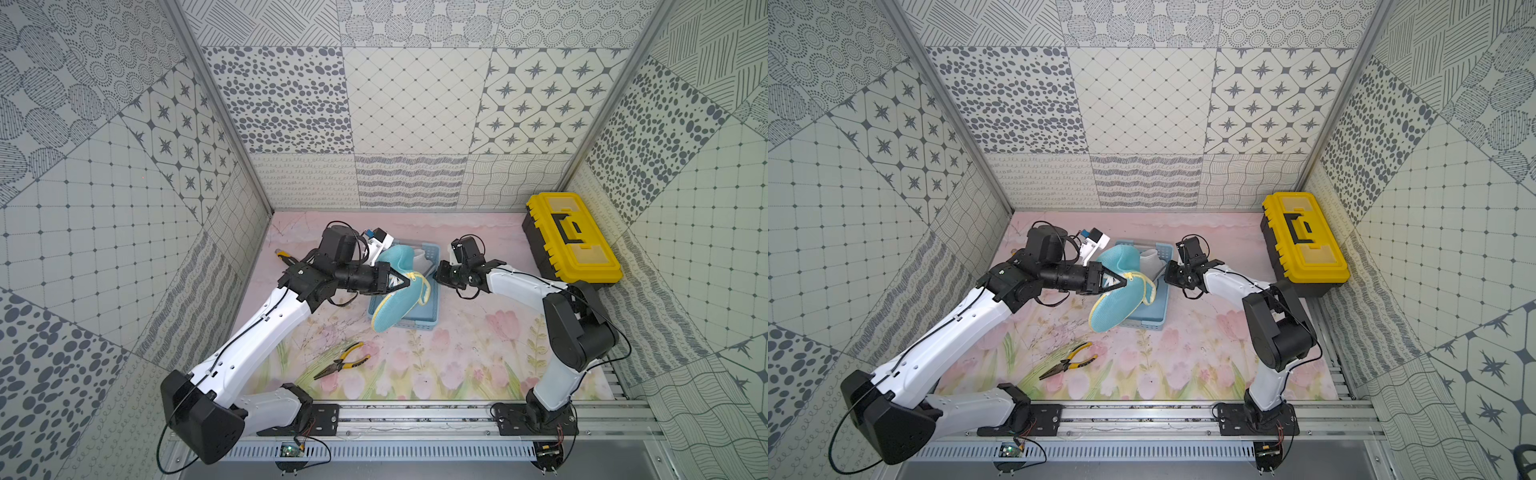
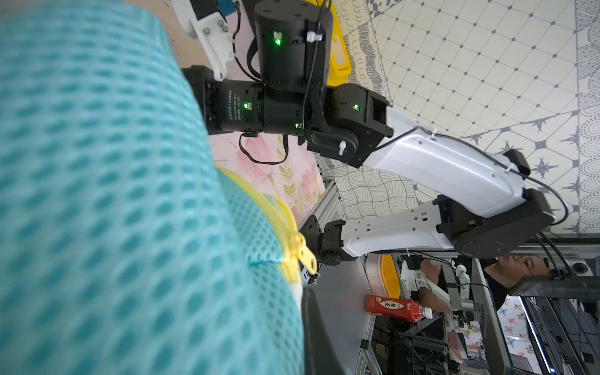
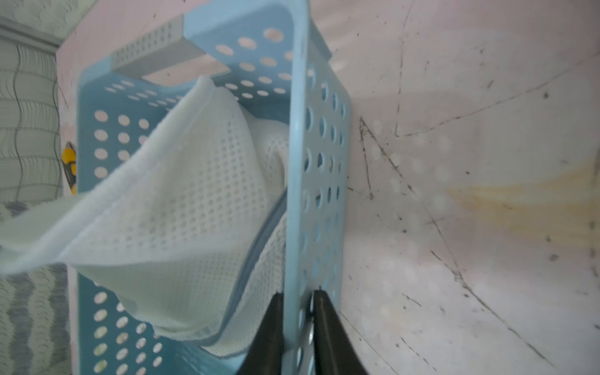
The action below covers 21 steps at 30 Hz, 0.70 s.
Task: Turn the laundry bag inside out
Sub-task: Move the bin to the center of the board.
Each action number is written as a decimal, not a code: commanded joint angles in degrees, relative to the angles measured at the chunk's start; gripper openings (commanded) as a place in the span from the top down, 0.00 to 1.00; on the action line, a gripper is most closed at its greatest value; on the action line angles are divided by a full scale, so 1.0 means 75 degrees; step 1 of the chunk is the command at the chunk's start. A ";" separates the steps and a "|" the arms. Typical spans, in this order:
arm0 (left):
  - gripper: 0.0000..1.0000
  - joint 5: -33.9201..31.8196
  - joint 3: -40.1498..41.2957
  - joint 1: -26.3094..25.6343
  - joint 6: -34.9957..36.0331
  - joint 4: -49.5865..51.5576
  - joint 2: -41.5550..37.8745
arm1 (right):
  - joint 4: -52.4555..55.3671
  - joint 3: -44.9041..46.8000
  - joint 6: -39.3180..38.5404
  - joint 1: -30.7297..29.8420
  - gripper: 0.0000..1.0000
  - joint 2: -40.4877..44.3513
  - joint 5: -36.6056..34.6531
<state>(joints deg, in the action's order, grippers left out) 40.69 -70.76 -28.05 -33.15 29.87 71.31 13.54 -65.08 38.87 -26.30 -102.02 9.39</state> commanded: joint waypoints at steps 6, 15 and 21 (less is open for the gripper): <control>1.00 0.0139 0.0148 0.0049 0.0076 -0.0129 0.0089 | 0.0203 -0.1611 -0.0108 0.0122 1.00 -0.1052 -0.0673; 1.00 0.0850 0.0439 0.0054 -0.0192 -0.0760 0.0608 | 0.1571 -0.3953 -0.1447 0.0539 0.83 -0.2255 -0.0200; 1.00 0.1279 0.0817 0.0050 -0.0633 -0.1465 0.0808 | 0.0988 -0.3200 -0.1817 0.0566 0.37 -0.0974 -0.0562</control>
<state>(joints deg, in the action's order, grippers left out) 44.40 -65.87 -27.97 -35.35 25.89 76.40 23.75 -91.24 28.16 -21.82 -116.09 6.42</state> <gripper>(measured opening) 0.072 0.626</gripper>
